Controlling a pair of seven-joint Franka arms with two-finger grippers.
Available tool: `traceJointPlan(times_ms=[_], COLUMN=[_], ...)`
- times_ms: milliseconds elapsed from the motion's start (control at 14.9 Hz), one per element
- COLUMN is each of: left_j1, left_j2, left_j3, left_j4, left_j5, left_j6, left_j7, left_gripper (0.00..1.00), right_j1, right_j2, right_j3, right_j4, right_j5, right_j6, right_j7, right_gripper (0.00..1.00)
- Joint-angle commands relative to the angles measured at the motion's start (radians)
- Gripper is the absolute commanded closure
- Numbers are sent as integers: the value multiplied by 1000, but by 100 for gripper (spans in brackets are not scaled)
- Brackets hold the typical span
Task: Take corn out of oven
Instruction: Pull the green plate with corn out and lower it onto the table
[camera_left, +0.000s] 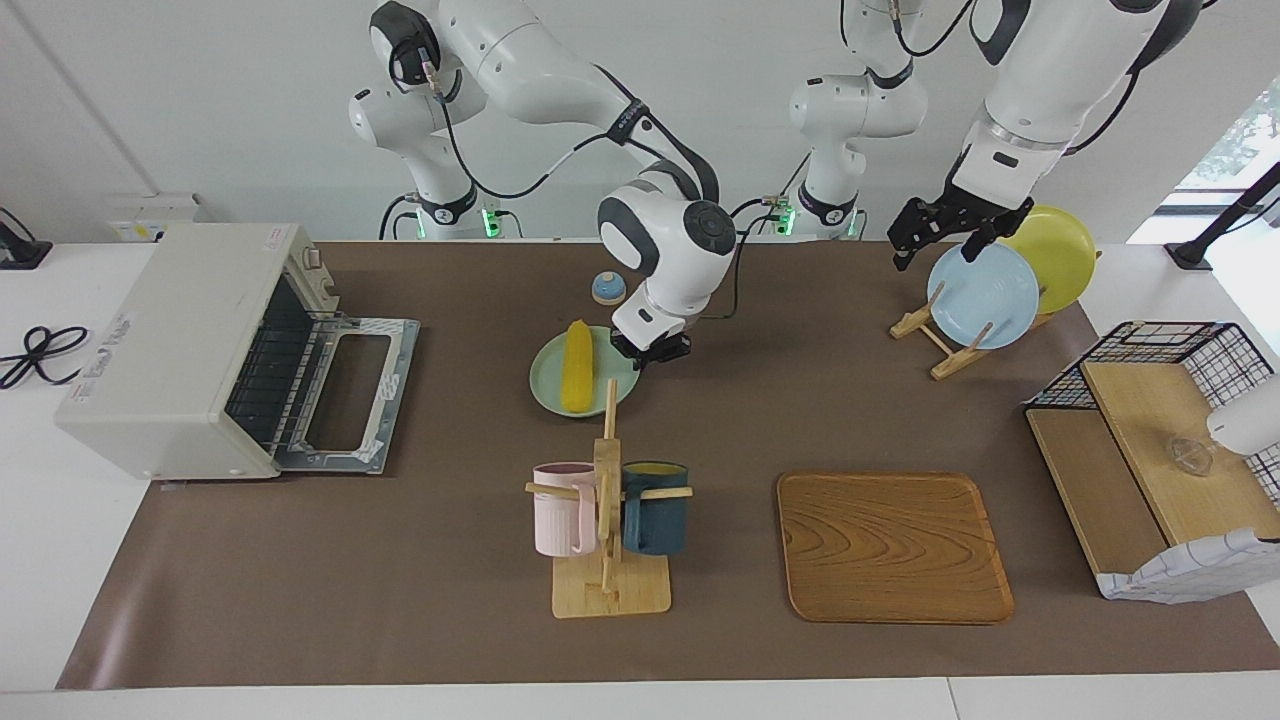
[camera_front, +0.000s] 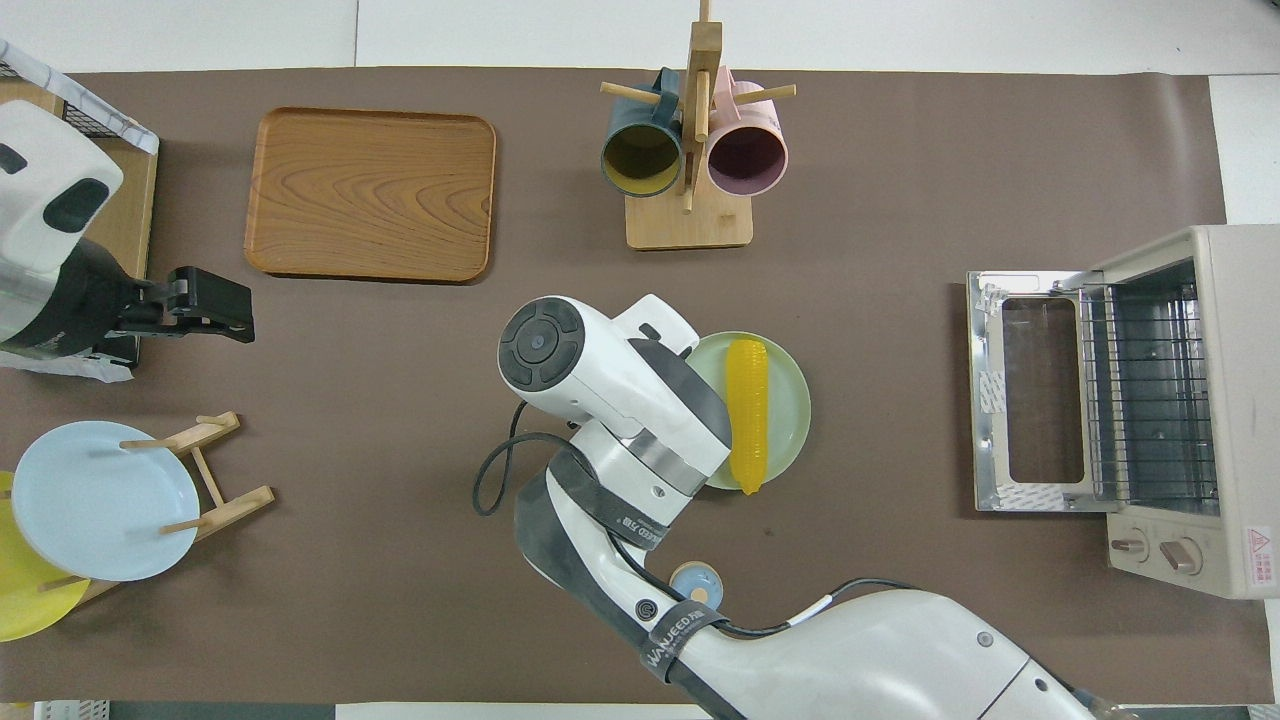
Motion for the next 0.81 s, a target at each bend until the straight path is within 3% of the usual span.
traceJointPlan(times_ms=[0, 67, 134, 269, 403, 604, 739], left_j1=[15, 15, 15, 15, 15, 15, 15], left_j2=[9, 10, 10, 10, 10, 7, 6], left_j3=[-7, -7, -7, -7, -7, -7, -7], left_j4=[17, 17, 17, 17, 17, 3, -4], left_j5=[-6, -6, -6, -6, -6, -6, -6], left_j6=[8, 8, 8, 15, 18, 35, 55], left_j7=[8, 8, 8, 8, 8, 10, 8], left_gripper=[0, 0, 0, 0, 0, 0, 0], right_j1=[-8, -8, -10, -14, -22, -80, -143], right_j2=[-11, -11, -11, -9, -11, -61, -124], right_j3=[5, 5, 5, 4, 4, -1, -1], right_j4=[-4, -4, -5, -22, -18, -18, -19], right_j5=[44, 67, 87, 89, 89, 72, 65], right_j6=[12, 20, 47, 115, 137, 68, -19], right_j7=[-4, -4, -2, -27, -86, -160, -224], right_gripper=[100, 100, 92, 65, 51, 54, 69])
